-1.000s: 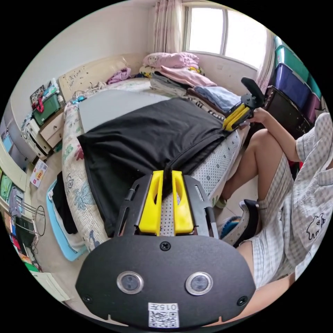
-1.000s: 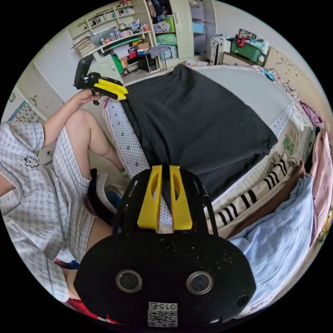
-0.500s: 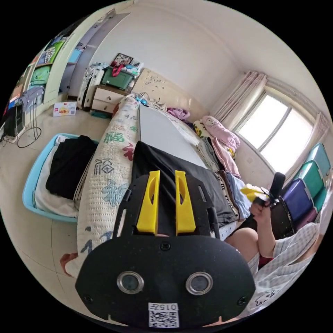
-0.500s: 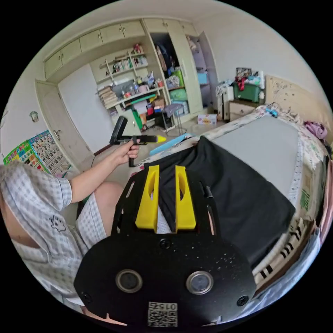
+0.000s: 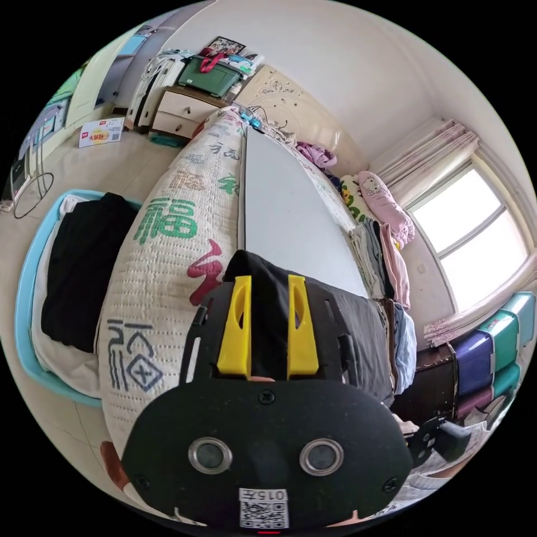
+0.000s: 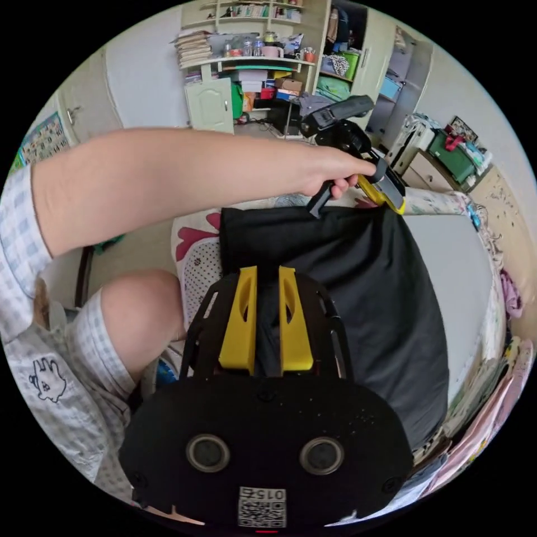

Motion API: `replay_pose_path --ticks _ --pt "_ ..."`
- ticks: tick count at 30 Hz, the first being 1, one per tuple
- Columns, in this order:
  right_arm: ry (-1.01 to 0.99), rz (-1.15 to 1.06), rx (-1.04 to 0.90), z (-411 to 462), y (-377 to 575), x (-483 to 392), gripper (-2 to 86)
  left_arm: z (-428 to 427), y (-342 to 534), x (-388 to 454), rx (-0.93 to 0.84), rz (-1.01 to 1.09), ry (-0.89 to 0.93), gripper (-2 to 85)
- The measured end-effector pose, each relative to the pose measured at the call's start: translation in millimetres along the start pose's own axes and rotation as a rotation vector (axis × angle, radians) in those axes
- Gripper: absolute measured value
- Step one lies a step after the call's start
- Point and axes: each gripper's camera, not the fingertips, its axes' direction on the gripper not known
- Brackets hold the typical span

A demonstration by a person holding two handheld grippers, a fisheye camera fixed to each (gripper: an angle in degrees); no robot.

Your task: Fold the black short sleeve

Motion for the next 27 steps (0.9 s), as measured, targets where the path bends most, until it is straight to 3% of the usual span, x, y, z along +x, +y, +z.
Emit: replay_pose_path --ticks 1,5,11,15,22,27 --pt "0.028 -0.018 0.011 -2.2 1.2 -3.8 0.6 2.5 -6.3 0.7 -0.004 -0.009 -0.010 5.7" --pt "0.100 -0.097 0.101 -22.8 3.7 -18.2 -0.8 4.1 -21.8 14.1 0.011 0.047 -0.048 1.7" --pt "-0.044 -0.053 0.125 -27.3 0.8 5.9 -0.9 16.7 -32.6 29.2 -0.036 0.101 -0.186 1.1" --pt "-0.066 -0.033 0.054 -23.8 -5.6 17.0 -0.3 38.6 -27.3 34.5 -0.111 0.125 -0.299 2.2" --pt "-0.240 -0.065 0.107 -75.8 16.2 44.7 6.1 16.9 -2.5 60.8 -0.018 0.102 -0.475 10.7" --pt "-0.359 -0.096 0.336 -163.2 67.8 102.2 6.9 -26.2 45.3 118.7 0.197 0.234 -0.273 10.6"
